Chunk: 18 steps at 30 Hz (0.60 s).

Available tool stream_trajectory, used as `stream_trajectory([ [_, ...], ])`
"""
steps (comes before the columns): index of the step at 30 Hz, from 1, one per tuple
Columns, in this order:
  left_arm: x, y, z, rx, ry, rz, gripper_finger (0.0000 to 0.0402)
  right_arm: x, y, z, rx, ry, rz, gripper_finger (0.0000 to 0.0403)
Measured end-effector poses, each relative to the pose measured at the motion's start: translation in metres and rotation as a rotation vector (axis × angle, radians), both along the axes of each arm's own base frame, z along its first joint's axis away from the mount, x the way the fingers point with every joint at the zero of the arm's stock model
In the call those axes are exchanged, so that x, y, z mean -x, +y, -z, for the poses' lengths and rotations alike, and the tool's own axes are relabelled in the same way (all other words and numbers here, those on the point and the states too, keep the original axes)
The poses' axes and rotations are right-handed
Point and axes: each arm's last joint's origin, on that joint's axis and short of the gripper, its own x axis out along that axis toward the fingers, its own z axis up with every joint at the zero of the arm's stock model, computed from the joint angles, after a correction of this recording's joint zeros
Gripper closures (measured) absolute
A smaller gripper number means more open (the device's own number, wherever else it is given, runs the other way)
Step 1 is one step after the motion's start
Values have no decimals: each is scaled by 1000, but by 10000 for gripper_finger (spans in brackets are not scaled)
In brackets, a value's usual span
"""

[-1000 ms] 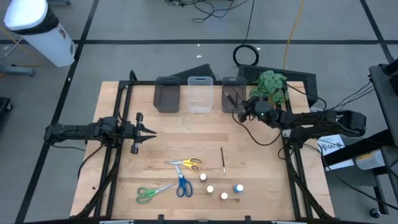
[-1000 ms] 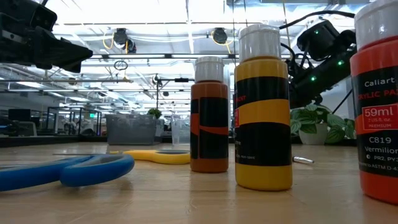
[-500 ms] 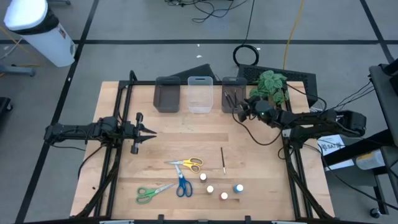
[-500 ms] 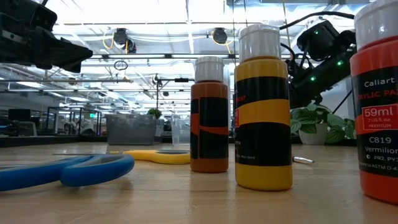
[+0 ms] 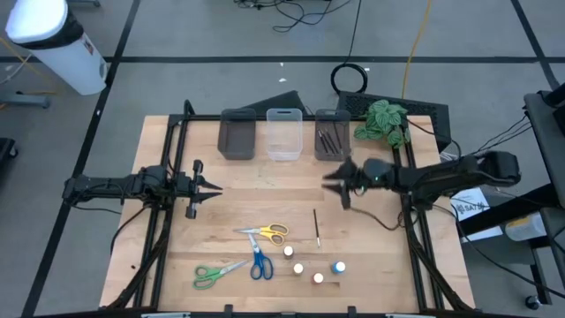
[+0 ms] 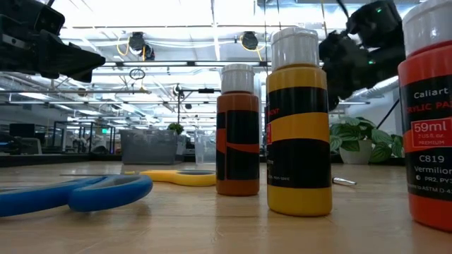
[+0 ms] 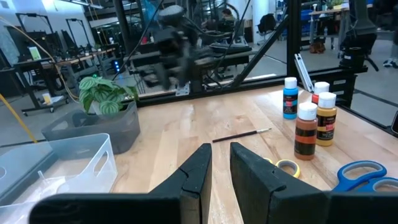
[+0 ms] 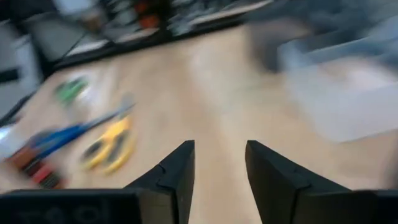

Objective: Pick & Place Paint Supplies
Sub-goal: Put the black paintbrush into the right black bin

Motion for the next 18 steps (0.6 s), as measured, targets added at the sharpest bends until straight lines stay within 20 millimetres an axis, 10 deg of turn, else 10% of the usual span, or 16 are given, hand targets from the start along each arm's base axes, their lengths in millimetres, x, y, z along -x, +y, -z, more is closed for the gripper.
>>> stream_trajectory([
  [9,0,0,0,0,0,0,330,-19,60,36,48,143,-299,317],
  [18,0,0,0,0,-1,0,330,-53,76,55,72,230,-454,392],
])
